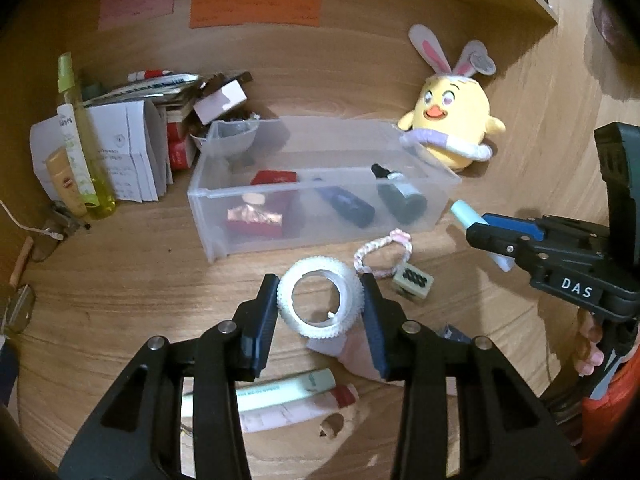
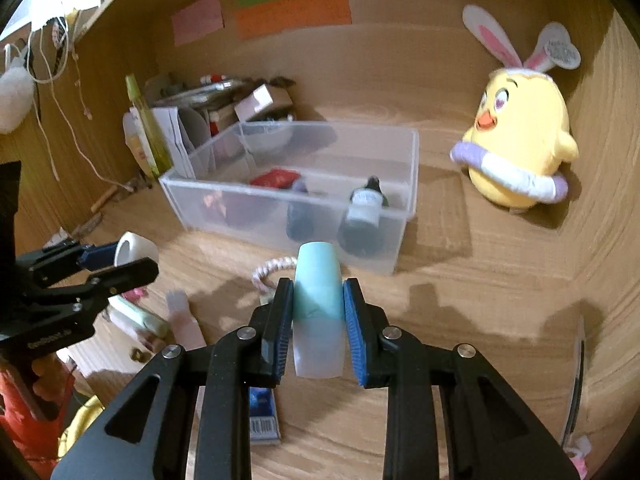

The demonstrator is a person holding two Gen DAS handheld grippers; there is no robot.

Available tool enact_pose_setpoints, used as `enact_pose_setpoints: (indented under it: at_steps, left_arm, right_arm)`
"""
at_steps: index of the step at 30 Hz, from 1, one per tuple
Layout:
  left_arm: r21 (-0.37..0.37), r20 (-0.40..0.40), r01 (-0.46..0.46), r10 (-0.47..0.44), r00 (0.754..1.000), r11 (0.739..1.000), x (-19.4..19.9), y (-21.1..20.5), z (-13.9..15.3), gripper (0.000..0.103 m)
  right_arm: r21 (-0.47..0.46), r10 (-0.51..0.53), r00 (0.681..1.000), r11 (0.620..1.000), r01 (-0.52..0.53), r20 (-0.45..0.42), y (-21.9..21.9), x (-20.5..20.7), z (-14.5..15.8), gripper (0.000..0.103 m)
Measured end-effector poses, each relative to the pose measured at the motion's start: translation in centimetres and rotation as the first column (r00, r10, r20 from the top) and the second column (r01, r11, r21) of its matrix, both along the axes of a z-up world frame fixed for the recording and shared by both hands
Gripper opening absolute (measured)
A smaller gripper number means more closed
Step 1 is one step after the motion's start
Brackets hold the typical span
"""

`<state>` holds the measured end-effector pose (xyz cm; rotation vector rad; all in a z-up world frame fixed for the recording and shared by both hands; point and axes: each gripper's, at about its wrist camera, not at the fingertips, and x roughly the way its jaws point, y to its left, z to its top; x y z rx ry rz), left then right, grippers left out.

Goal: Organize objects
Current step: 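Carry the tape roll and mint-green tube over the clear box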

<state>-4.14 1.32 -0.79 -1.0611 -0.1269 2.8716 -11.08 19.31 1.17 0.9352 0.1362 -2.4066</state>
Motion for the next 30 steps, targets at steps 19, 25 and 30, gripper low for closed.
enact_pose_setpoints:
  at_steps: [19,25,30]
  left_arm:
    - [0.021,-0.057,-0.063,0.064,0.996,0.998,-4.2,-2.7,4.4,0.040]
    - [0.015,-0.064,-0.064,0.065,0.996,0.998,-6.1,-3.0,5.4,0.040]
    - [-0.007,-0.055,-0.065,0.065,0.996,0.998,-8.2,-3.0,5.8,0.040]
  right_arm:
    - [-0.084,0.034,0.997,0.996,-0.041,-0.076,-2.9,-2.7,3.5,0.023]
    - [-0.096,0.022,0.996,0.995,-0.031,-0.091,-3.2,-4.7,4.5,0.023]
    - [-0.069,0.004,0.992,0.998,-0.013,-0.127,-3.8,-6.1,5.6,0.023]
